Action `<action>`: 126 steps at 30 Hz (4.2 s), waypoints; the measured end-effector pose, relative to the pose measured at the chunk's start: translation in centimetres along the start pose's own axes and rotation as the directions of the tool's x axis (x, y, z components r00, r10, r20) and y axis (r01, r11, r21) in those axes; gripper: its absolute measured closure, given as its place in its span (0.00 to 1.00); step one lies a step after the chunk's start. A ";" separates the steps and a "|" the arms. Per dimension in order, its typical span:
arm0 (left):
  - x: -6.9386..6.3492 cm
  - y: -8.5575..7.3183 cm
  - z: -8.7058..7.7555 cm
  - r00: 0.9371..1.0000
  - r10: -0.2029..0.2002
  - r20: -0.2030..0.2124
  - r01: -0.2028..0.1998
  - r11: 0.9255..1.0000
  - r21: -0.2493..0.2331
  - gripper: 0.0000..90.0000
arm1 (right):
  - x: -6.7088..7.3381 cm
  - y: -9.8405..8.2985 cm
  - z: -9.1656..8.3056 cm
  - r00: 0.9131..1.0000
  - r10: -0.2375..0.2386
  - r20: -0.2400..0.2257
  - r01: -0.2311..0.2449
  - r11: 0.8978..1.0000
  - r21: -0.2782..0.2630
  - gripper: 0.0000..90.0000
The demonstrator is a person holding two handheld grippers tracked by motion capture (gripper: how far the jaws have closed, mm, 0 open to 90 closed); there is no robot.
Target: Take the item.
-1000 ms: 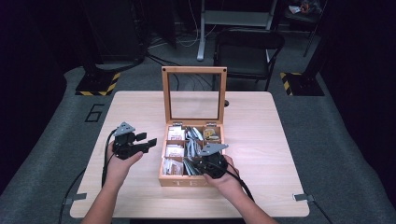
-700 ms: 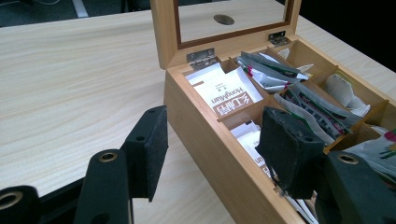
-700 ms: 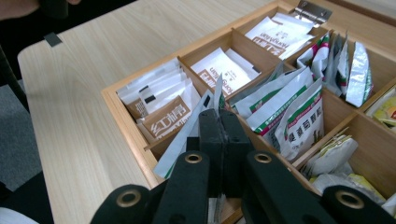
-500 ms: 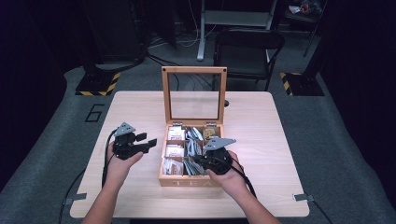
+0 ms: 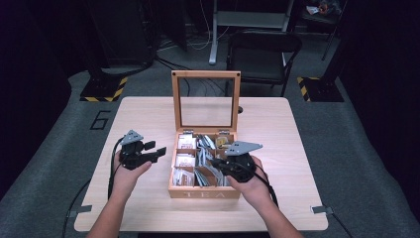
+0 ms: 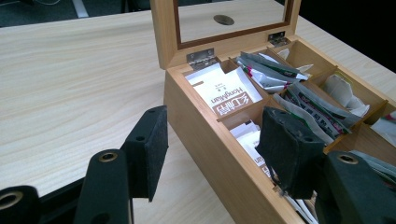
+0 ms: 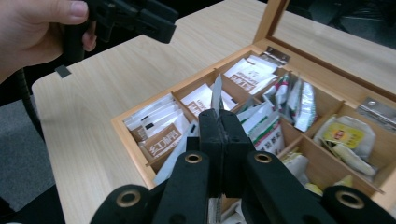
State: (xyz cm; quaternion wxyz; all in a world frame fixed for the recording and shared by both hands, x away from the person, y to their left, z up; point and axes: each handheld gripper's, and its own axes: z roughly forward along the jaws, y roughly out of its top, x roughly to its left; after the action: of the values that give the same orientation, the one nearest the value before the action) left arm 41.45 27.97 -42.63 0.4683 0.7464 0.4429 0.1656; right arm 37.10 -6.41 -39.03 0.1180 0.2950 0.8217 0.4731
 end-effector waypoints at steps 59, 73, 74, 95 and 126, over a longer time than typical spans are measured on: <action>0.4 -0.1 0.0 1.000 -0.006 -0.004 0.006 1.000 0.000 0.47 | -9.5 -5.4 -2.8 0.949 0.150 0.279 -0.175 0.982 0.066 0.99; 0.3 -0.1 0.1 1.000 -0.006 -0.001 0.006 1.000 0.002 0.47 | -10.5 -7.2 -0.8 0.945 0.153 0.290 -0.192 0.975 0.112 0.99; 0.3 -0.1 0.1 1.000 -0.007 -0.001 0.007 1.000 0.001 0.47 | -10.5 -7.3 -0.8 0.946 0.149 0.287 -0.188 0.976 0.113 0.99; 0.3 -0.2 0.3 1.000 -0.010 -0.004 0.010 1.000 0.006 0.47 | -12.6 -8.7 -1.3 0.918 0.218 0.332 -0.266 0.958 0.109 0.97; 0.5 -0.3 0.3 1.000 -0.015 -0.007 0.015 1.000 0.007 0.47 | -16.4 -12.1 -1.4 0.870 0.318 0.377 -0.390 0.911 0.132 0.87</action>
State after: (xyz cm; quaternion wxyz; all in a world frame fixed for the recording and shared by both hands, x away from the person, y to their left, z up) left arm 41.74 28.27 -43.07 0.4653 0.7443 0.4506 0.1630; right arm 44.99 -21.73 -49.94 0.1412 0.5302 0.7635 0.3407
